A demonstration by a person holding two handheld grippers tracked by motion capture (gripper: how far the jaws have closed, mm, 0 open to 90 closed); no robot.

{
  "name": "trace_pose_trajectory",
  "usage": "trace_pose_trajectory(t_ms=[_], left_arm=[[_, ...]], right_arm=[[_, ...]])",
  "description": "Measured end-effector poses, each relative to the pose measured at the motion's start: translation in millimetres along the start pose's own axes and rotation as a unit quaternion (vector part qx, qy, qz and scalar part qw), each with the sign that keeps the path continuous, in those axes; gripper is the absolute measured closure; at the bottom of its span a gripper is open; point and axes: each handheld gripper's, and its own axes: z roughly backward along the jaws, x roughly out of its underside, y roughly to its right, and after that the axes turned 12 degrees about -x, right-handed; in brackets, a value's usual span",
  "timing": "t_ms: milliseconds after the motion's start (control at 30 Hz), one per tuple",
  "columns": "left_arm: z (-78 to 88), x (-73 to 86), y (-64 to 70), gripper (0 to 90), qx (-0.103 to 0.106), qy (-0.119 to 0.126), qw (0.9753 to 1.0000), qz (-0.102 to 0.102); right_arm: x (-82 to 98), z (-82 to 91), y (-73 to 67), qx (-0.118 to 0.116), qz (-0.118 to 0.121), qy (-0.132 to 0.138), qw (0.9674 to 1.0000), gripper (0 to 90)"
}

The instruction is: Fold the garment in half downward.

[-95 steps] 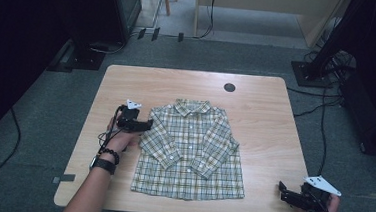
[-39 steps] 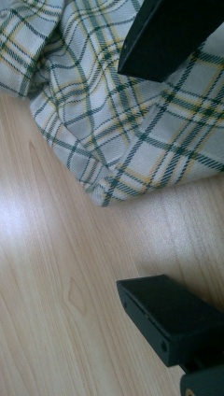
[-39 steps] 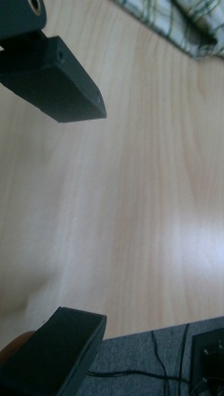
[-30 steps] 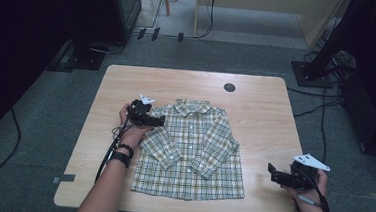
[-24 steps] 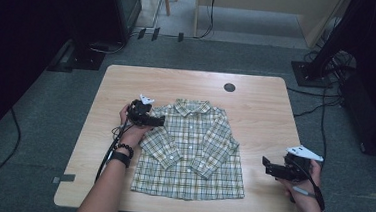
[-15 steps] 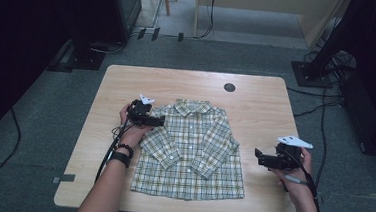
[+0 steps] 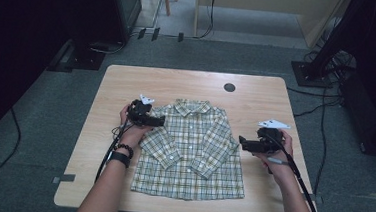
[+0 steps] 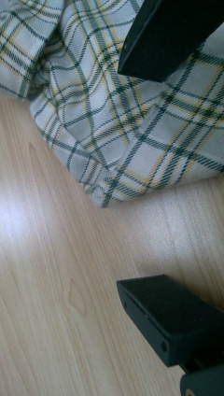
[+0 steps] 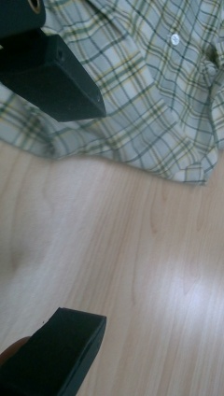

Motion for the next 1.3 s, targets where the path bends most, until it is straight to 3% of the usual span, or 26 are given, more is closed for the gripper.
trace_pose_trajectory(t_ms=[167, 533, 933, 1167, 1300], left_arm=[[0.0, 0.0, 0.0, 0.8, 0.0, 0.0, 1.0, 0.0], [0.0, 0.0, 0.1, 0.8, 0.0, 0.0, 1.0, 0.0], [0.0, 0.0, 0.1, 0.7, 0.0, 0.0, 1.0, 0.0], [0.1, 0.0, 0.0, 1.0, 0.002, 0.001, 1.0, -0.002], [2.4, 1.1, 0.4, 6.0, 0.01, 0.01, 0.9999, -0.007]], right_arm=[[-16.1, -16.3, -1.5, 0.006, 0.006, 0.003, 1.0, 4.1], [-40.2, -59.7, -5.5, 0.021, 0.021, -0.024, 0.9993, 5.2], [-48.1, -90.5, -1.9, -0.001, 0.005, -0.021, 0.9998, 6.6], [-49.2, -108.8, -6.0, -0.004, 0.0, -0.01, 0.9999, 15.6], [-44.6, -118.4, -7.5, 0.0, 0.009, -0.019, 0.9998, 28.2]])
